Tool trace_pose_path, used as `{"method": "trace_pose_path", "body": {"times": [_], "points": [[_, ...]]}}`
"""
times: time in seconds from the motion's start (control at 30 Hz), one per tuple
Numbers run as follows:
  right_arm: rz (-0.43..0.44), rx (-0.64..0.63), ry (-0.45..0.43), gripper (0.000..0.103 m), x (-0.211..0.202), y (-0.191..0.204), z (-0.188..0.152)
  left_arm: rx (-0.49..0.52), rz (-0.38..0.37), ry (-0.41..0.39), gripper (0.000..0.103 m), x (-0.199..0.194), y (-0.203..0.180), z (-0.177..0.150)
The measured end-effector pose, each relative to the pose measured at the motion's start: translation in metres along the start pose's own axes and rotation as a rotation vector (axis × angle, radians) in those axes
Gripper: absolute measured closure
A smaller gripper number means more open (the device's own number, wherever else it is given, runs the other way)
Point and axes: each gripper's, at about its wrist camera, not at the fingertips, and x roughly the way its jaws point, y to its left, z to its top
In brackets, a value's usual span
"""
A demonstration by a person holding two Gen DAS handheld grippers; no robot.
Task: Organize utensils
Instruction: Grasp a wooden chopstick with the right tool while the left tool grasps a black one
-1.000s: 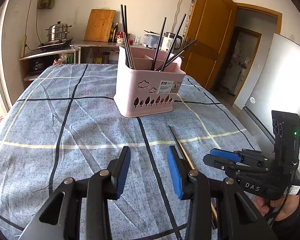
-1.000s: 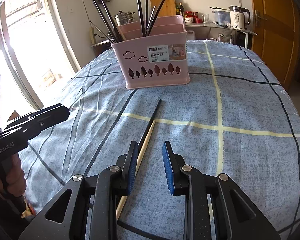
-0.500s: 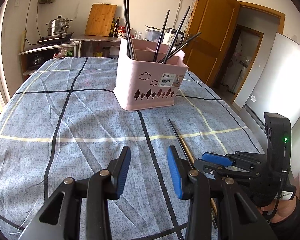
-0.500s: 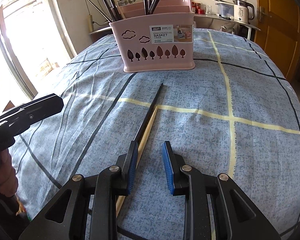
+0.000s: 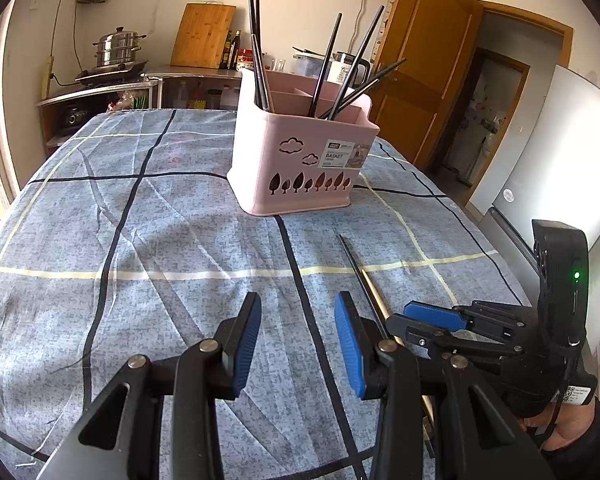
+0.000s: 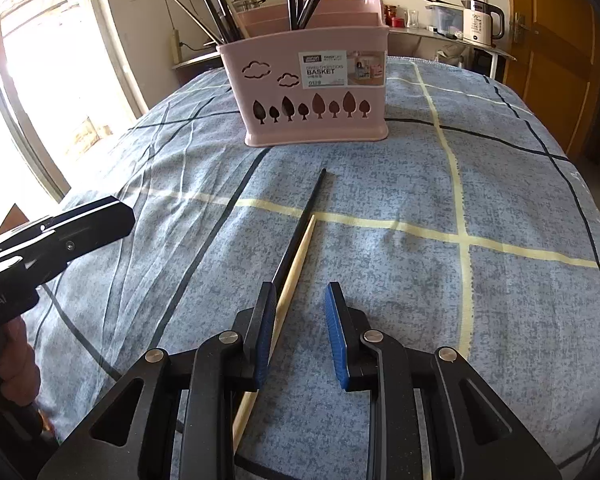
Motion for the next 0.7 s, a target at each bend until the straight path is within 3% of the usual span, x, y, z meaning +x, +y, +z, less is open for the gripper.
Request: {"method": "trace_pose_path", "body": {"times": [0.37, 0.5, 0.7], "points": [[-0.039, -0.050, 0.011, 0.076, 0.003, 0.012, -0.001, -0.006, -0.002, 0.013, 0.063, 0.005, -0.002, 0.001], [-0.011, -0.048, 0.008, 0.093, 0.002, 0.010, -0.003, -0.011, 0.000, 0.022, 0.063, 0.007, -0.002, 0.002], [0.003, -0.012, 0.009, 0.095, -0.005, -0.015, -0.005, 0.004, -0.008, 0.046, 0.063, 0.015, -0.008, 0.007]]}}
